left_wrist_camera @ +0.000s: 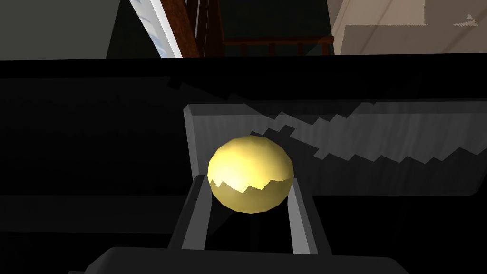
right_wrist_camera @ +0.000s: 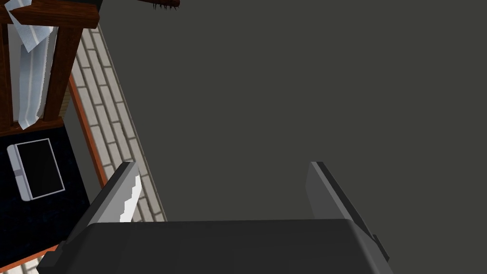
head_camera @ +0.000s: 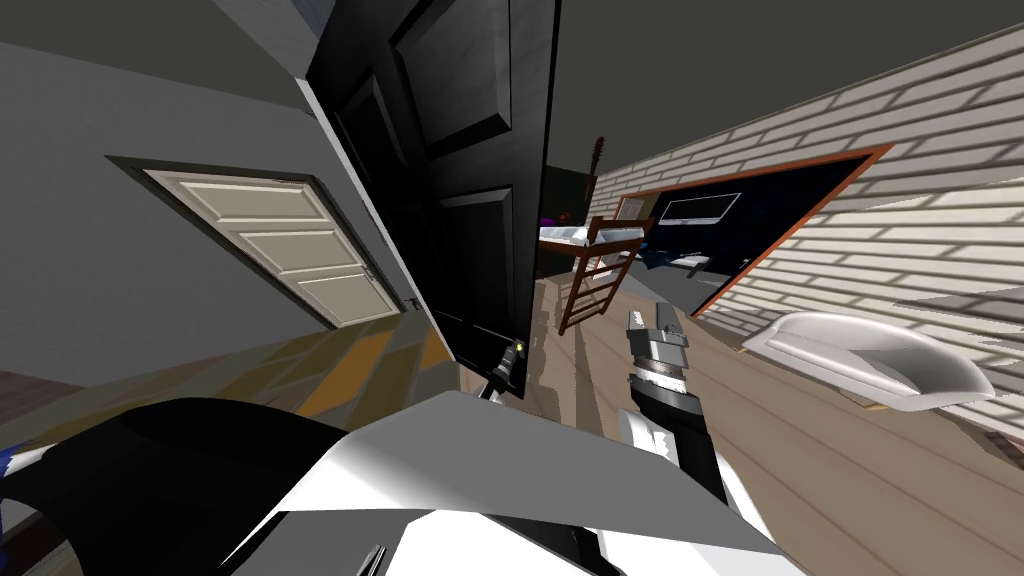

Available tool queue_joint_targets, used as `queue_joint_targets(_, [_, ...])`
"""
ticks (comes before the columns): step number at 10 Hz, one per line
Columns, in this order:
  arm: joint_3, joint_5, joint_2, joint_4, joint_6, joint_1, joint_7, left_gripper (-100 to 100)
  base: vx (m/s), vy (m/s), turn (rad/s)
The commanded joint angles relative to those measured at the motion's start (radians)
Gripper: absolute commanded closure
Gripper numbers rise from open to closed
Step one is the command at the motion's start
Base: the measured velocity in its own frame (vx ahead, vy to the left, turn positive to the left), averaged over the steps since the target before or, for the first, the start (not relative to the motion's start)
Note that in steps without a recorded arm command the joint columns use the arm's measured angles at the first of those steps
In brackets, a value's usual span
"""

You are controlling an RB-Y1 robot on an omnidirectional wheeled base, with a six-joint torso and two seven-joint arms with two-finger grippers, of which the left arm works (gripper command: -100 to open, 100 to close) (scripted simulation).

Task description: Push the door open

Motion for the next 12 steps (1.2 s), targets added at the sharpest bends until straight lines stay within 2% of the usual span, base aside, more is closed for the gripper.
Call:
queue_joint_targets(1, [0.012, 0.004, 0.017, -0.032, 0.013, 0.012, -0.005, 100, 0.128, -0.043, 0.034])
queue_joint_targets(2, [0.012, 0.004, 0.017, -0.032, 0.013, 0.012, -0.005, 100, 0.064, -0.044, 0.013])
queue_joint_targets(3, [0.036, 0.015, 0.038, -0.03, 0.013, 0.008, -0.009, 100, 0.136, -0.098, 0.127])
queue_joint_targets(4, [0.043, 0.018, 0.042, -0.029, 0.013, 0.007, -0.01, 100, 0.194, -0.125, 0.086])
queue_joint_targets(5, [0.017, 0.038, 0.045, 0.0, 0.008, -0.014, -0.015, -100, 0.039, 0.036, 0.089])
queue_joint_targets(7, [0.009, 0.053, 0.049, 0.018, 0.001, -0.029, -0.018, -100, -0.064, 0.13, 0.03])
queue_joint_targets(9, [-0.008, 0.082, 0.051, 0.054, -0.012, -0.058, -0.022, -100, -0.098, 0.138, 0.055])
queue_joint_targets(12, [-0.036, 0.131, 0.037, 0.117, -0.034, -0.108, -0.03, -100, -0.123, 0.081, 0.056])
